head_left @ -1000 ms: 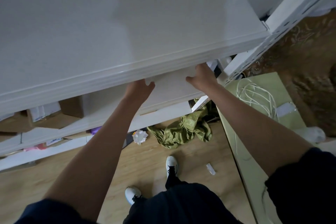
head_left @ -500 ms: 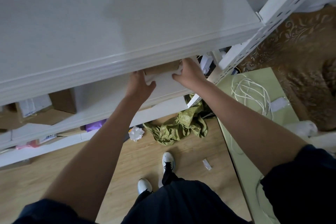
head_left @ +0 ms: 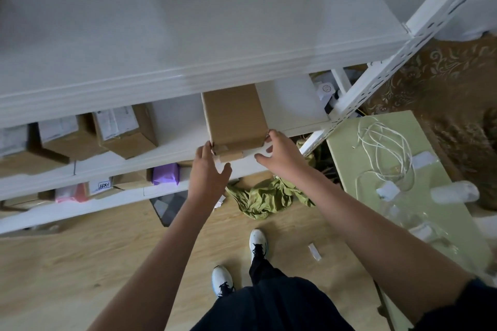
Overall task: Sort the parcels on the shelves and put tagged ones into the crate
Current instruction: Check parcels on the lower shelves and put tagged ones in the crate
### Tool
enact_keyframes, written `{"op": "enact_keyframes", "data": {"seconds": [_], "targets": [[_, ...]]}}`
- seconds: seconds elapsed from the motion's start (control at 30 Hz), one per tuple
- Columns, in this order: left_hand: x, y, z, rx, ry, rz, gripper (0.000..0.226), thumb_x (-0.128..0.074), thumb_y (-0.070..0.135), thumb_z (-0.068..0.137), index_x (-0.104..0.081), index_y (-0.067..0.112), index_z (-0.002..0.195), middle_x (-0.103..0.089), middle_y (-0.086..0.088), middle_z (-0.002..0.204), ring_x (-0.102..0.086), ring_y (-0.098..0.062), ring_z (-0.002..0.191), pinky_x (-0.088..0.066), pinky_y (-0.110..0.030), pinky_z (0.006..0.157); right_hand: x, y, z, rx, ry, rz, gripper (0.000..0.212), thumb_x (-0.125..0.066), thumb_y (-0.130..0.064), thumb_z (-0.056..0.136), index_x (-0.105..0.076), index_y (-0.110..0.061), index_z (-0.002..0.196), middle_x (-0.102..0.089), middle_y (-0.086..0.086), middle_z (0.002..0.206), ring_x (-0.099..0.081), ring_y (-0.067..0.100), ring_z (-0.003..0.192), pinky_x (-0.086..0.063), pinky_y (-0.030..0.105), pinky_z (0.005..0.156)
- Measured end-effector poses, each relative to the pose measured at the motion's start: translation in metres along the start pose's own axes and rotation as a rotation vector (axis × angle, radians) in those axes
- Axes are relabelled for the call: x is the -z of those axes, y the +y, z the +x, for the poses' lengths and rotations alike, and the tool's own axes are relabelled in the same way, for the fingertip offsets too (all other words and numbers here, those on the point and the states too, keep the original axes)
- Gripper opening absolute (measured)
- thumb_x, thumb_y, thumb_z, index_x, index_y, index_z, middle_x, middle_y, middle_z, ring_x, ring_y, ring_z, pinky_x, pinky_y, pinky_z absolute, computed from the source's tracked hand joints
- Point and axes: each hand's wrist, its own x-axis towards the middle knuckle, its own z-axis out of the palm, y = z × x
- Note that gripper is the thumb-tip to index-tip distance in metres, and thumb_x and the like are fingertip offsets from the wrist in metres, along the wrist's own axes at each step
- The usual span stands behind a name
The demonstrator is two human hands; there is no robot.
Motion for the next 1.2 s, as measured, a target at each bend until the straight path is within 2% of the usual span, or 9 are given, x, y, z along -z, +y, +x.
{"op": "enact_keyframes", "data": {"seconds": [0.1,0.23,0.33,0.5,0.6,0.77,0.83,0.97,1.2], "targets": [[0.014,-0.011,-0.004,0.004,0.046,-0.004,0.061,-0.07,0.02,0.087,-0.044,0.013,0.142,-0.049,-0.005,0.135,-0.055,-0.022,0.115,-0.051,-0.034,0.085,-0.004,-0.014,-0.001,0.039,-0.012,0.0,0.056,-0.073,-0.035,0.088,-0.047,-0.013,0.132,-0.057,0.001,0.124,-0.061,0.015,0.096,-0.045,0.025,0.076],[0.026,-0.018,0.0,-0.033,0.075,0.006,0.05,-0.067,0.024,0.089,-0.05,0.018,0.135,-0.052,-0.001,0.131,-0.057,-0.02,0.111,-0.052,-0.034,0.08,0.003,-0.027,0.006,0.109,0.003,-0.153,0.09,-0.072,-0.036,0.089,-0.015,-0.015,0.157,-0.057,0.006,0.133,-0.065,0.02,0.094,-0.053,0.031,0.072],[0.027,-0.02,0.007,-0.026,0.047,0.041,0.052,-0.068,0.026,0.087,-0.05,0.018,0.135,-0.053,-0.002,0.13,-0.057,-0.023,0.111,-0.054,-0.04,0.083,0.013,-0.032,0.013,0.17,0.037,-0.307,0.091,-0.068,-0.037,0.092,-0.01,-0.014,0.159,-0.048,0.009,0.146,-0.066,0.024,0.093,-0.046,0.03,0.065],[0.022,-0.015,0.023,0.002,-0.024,0.054,0.049,-0.068,0.023,0.084,-0.052,0.016,0.129,-0.053,-0.006,0.126,-0.055,-0.029,0.112,-0.051,-0.043,0.091,0.033,-0.04,0.029,0.194,0.016,-0.505,0.058,-0.064,-0.034,0.093,-0.04,-0.007,0.139,-0.057,0.008,0.115,-0.058,0.022,0.081,-0.039,0.031,0.064],[0.018,-0.001,0.029,-0.067,0.027,0.086,0.057,-0.069,0.02,0.085,-0.047,0.011,0.137,-0.051,-0.01,0.133,-0.052,-0.029,0.118,-0.046,-0.038,0.094,0.036,-0.033,0.035,0.175,0.012,-0.534,0.05,-0.067,-0.033,0.091,-0.046,-0.005,0.127,-0.056,0.007,0.105,-0.051,0.022,0.075,-0.039,0.031,0.063],[0.007,0.029,0.037,-0.181,0.111,0.12,0.063,-0.069,0.017,0.084,-0.042,0.006,0.14,-0.047,-0.011,0.132,-0.053,-0.03,0.112,-0.051,-0.037,0.086,0.043,-0.01,0.038,0.126,0.04,-0.48,0.064,-0.071,-0.034,0.089,-0.04,-0.002,0.136,-0.059,0.01,0.109,-0.063,0.029,0.086,-0.04,0.032,0.064],[0.002,0.042,0.039,-0.247,0.124,0.116,0.068,-0.069,0.017,0.084,-0.038,0.006,0.144,-0.043,-0.011,0.137,-0.052,-0.03,0.114,-0.053,-0.036,0.082,0.048,0.004,0.039,0.096,0.058,-0.439,0.061,-0.071,-0.035,0.089,-0.043,-0.003,0.132,-0.06,0.009,0.109,-0.066,0.03,0.091,-0.041,0.031,0.065],[-0.003,0.072,0.049,-0.376,0.127,0.048,0.068,-0.07,0.017,0.084,-0.042,0.011,0.145,-0.042,-0.008,0.143,-0.048,-0.03,0.125,-0.047,-0.032,0.094,0.059,0.036,0.042,0.006,0.004,-0.401,0.047,-0.071,-0.035,0.088,-0.05,-0.007,0.12,-0.06,0.01,0.108,-0.064,0.033,0.095,-0.04,0.032,0.069],[-0.011,0.089,0.068,-0.356,0.053,-0.036,0.069,-0.074,0.02,0.084,-0.042,0.011,0.145,-0.04,-0.003,0.146,-0.049,-0.024,0.127,-0.048,-0.04,0.103,0.078,0.066,0.049,-0.047,-0.032,-0.286,0.049,-0.069,-0.035,0.088,-0.056,-0.012,0.129,-0.061,0.007,0.114,-0.065,0.03,0.101,-0.051,0.034,0.076]]}}
